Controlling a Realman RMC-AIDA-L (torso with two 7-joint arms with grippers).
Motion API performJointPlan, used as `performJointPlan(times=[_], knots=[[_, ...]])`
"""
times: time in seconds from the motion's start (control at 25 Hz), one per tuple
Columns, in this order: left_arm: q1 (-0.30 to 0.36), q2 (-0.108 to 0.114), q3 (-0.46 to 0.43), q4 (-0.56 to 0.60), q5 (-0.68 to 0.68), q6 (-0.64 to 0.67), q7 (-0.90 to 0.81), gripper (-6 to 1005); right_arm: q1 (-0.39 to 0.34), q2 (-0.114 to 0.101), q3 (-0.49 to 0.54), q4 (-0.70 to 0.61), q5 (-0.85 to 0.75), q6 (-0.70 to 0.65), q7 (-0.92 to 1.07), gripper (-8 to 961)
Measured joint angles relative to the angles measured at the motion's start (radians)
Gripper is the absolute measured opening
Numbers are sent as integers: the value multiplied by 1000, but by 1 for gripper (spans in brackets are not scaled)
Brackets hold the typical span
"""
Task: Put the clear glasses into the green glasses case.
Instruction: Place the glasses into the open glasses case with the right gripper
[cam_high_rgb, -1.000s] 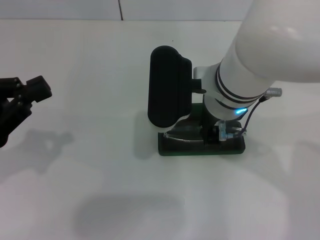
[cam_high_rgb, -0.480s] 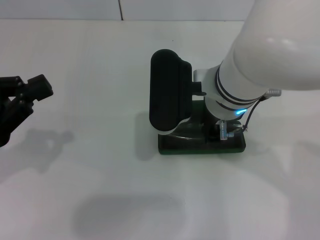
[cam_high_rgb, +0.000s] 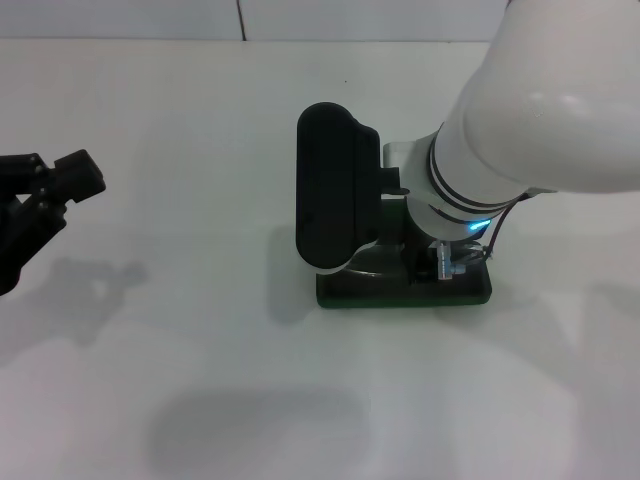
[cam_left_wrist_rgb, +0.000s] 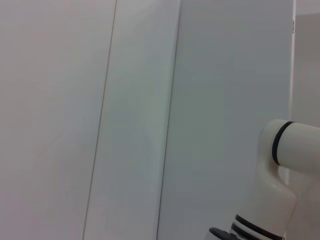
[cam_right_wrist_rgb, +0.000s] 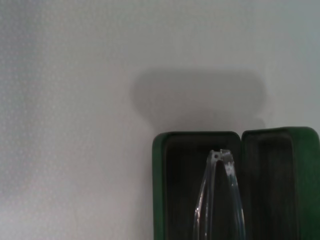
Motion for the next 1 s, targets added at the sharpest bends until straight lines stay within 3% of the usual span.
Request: performJointPlan(times=[0.56,1.0], knots=[[0,0,0,-25,-2,0,16,51,-32,0,-71,-65,-114,25,36,86],[0,0,0,-25,-2,0,20,51,-37,0,-87,-67,-108,25,47,92]])
